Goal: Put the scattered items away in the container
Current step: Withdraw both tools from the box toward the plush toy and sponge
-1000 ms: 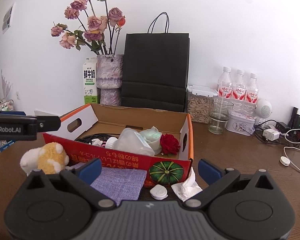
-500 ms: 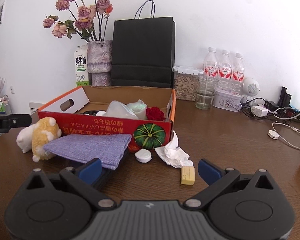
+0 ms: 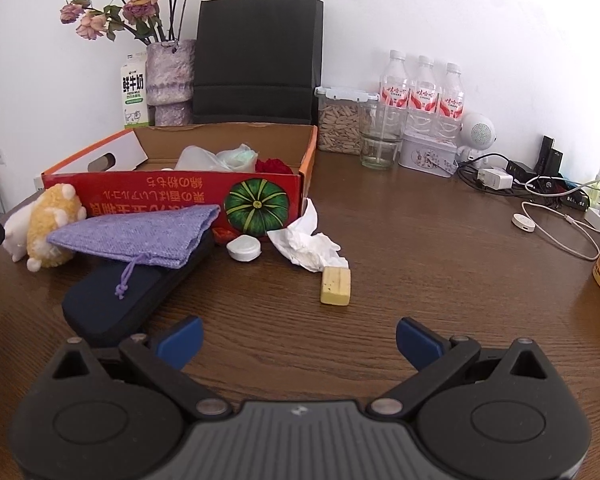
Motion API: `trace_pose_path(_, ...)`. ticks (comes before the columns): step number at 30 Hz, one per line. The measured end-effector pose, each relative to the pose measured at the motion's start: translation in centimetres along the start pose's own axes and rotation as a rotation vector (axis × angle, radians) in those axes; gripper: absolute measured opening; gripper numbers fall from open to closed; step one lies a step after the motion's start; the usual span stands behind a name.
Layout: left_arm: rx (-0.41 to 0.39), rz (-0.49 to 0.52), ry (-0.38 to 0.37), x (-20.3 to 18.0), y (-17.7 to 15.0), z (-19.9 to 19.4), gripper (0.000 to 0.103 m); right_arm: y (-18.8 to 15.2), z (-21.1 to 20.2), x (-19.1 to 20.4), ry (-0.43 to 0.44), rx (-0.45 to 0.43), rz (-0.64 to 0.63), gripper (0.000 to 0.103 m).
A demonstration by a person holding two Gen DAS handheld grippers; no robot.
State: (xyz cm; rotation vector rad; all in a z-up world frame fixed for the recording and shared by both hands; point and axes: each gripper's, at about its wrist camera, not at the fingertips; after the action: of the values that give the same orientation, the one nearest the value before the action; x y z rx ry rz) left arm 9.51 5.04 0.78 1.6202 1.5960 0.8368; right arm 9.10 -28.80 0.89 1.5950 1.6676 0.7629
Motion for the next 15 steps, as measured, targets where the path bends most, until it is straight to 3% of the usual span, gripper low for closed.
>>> trace_pose_path(5,0.035,0.039,-0.002,-0.3,-0.4,1.2,0.103,-0.1,0.6,-0.1,-0.008,0.020,0.002,0.103)
trace_pose_path(15,0.091,0.134,0.062,1.7,0.2,5.7,0.103,0.5,1.9,-0.3,-0.038,0.039,-0.004,0.103)
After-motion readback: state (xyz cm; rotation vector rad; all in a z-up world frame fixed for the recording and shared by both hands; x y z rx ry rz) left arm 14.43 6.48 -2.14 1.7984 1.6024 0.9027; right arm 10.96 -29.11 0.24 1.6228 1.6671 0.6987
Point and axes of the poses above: each gripper's, at about its wrist camera, not at the fingertips, and z roughly the way its jaws point, x to its left, y to its top, and after that the axes turned 5 degrees about -y, right-handed
